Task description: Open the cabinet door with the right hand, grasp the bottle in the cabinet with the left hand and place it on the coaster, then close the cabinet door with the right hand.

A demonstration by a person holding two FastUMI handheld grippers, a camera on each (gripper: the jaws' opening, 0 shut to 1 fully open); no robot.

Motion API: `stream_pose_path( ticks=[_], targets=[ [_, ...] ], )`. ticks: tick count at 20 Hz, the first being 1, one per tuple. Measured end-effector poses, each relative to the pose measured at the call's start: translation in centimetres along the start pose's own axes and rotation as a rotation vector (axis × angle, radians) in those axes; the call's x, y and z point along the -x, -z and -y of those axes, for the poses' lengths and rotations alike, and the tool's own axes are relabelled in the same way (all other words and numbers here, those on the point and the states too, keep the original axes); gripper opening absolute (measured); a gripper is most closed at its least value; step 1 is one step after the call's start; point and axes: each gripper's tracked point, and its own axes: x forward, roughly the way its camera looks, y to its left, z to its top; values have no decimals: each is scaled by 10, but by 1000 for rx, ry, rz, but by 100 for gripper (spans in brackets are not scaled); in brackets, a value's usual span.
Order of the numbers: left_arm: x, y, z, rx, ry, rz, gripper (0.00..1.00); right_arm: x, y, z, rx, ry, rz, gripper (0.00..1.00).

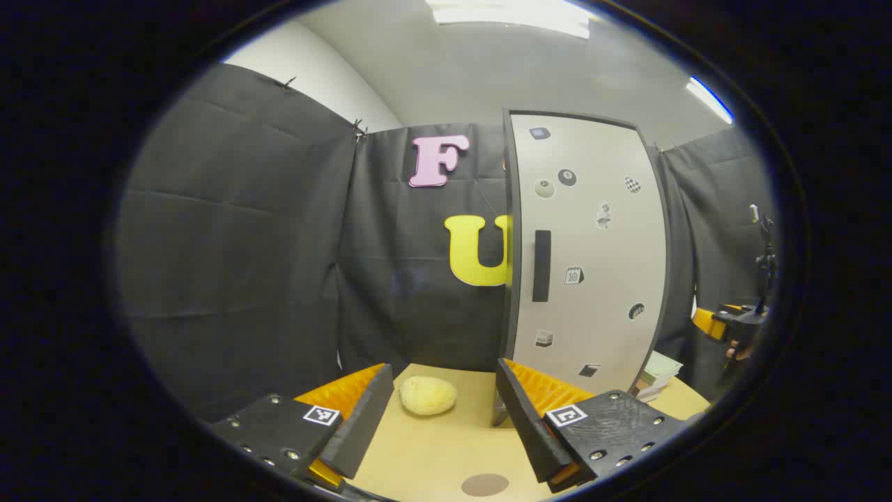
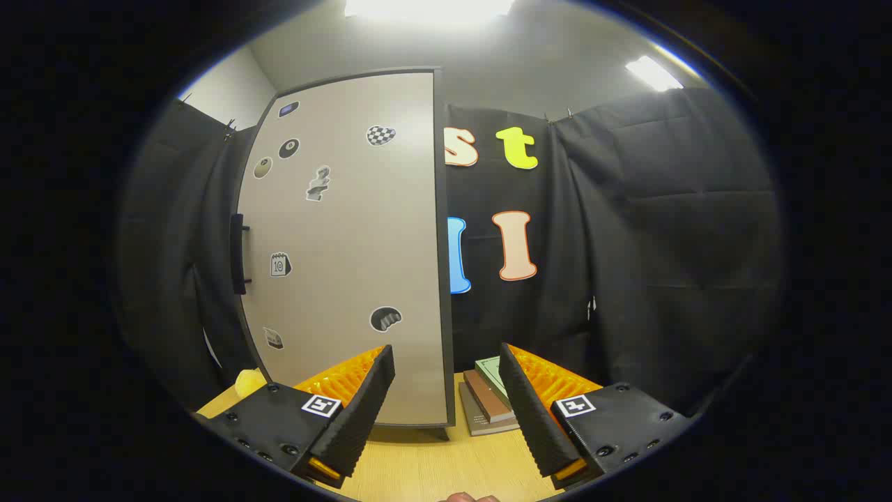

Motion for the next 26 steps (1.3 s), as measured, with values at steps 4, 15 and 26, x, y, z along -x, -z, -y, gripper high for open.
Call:
stream_pose_path(
  ticks=[4, 15, 26],
  targets=[
    [5, 5, -10, 13, -11, -5, 91, 2, 0, -2, 18, -36, -7, 94],
    [12, 26, -31, 62, -12, -27, 89, 4, -18, -43, 56, -96, 13, 96],
    [31, 49, -43, 66, 11, -45, 94, -11, -78, -74, 73, -110, 60, 97]
  ],
)
